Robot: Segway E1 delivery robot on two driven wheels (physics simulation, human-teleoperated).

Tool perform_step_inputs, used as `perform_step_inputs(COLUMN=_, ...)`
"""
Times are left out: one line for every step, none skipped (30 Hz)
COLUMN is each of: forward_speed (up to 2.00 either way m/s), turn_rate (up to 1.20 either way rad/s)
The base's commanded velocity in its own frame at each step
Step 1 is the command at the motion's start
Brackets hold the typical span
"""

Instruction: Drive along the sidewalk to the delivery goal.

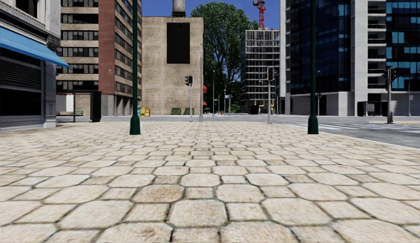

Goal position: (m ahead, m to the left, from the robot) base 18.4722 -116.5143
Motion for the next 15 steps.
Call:
perform_step_inputs(forward_speed=2.0, turn_rate=0.0)
perform_step_inputs(forward_speed=2.0, turn_rate=-0.13)
perform_step_inputs(forward_speed=2.0, turn_rate=-0.13)
perform_step_inputs(forward_speed=2.0, turn_rate=-0.27)
perform_step_inputs(forward_speed=2.0, turn_rate=-0.31)
perform_step_inputs(forward_speed=2.0, turn_rate=-0.32)
perform_step_inputs(forward_speed=2.0, turn_rate=-0.32)
perform_step_inputs(forward_speed=2.0, turn_rate=-0.33)
perform_step_inputs(forward_speed=2.0, turn_rate=-0.34)
perform_step_inputs(forward_speed=2.0, turn_rate=-0.38)
perform_step_inputs(forward_speed=2.0, turn_rate=-0.4)
perform_step_inputs(forward_speed=2.0, turn_rate=-0.4)
perform_step_inputs(forward_speed=2.0, turn_rate=-0.41)
perform_step_inputs(forward_speed=2.0, turn_rate=-0.41)
perform_step_inputs(forward_speed=2.0, turn_rate=-0.41)
